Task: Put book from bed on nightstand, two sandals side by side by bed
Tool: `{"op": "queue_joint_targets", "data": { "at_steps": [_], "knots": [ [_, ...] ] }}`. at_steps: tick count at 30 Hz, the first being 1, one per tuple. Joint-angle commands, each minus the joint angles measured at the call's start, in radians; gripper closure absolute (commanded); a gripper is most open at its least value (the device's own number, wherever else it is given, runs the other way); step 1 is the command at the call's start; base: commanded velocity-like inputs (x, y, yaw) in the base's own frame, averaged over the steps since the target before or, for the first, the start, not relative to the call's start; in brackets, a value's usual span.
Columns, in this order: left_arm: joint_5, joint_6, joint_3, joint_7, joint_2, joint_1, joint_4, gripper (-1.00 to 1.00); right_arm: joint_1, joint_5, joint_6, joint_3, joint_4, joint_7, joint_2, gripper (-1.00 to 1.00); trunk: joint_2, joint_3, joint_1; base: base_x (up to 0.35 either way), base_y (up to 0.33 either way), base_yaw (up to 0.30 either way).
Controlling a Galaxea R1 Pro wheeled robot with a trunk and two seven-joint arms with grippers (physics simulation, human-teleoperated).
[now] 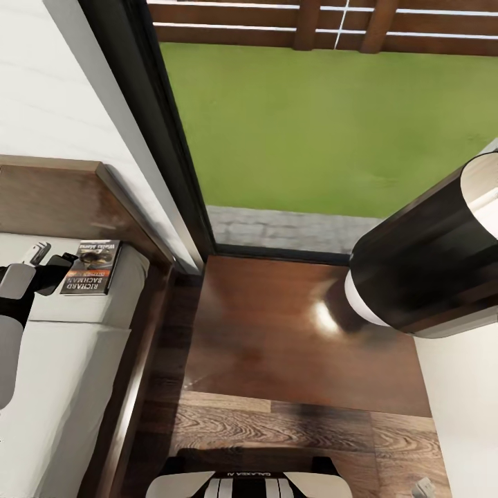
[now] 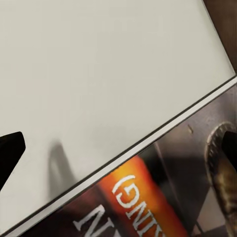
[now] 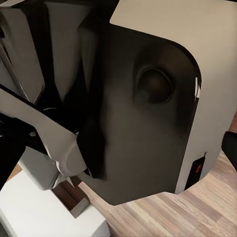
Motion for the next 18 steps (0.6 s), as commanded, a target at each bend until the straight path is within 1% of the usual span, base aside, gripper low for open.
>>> {"op": "queue_joint_targets", "data": {
  "at_steps": [1, 18],
  "knots": [
    [0.011, 0.004, 0.002, 0.008, 0.000, 0.000, -0.002, -1.00, 0.000, 0.007, 0.009, -0.008, -0.001, 0.005, 0.000, -1.00, 0.000, 0.000, 0.000, 0.000, 0.000, 0.000],
    [0.011, 0.004, 0.000, 0.008, -0.002, 0.000, -0.002, -1.00, 0.000, 0.007, 0.009, -0.008, -0.001, 0.006, 0.000, -1.00, 0.000, 0.000, 0.000, 0.000, 0.000, 0.000]
  ]
}}
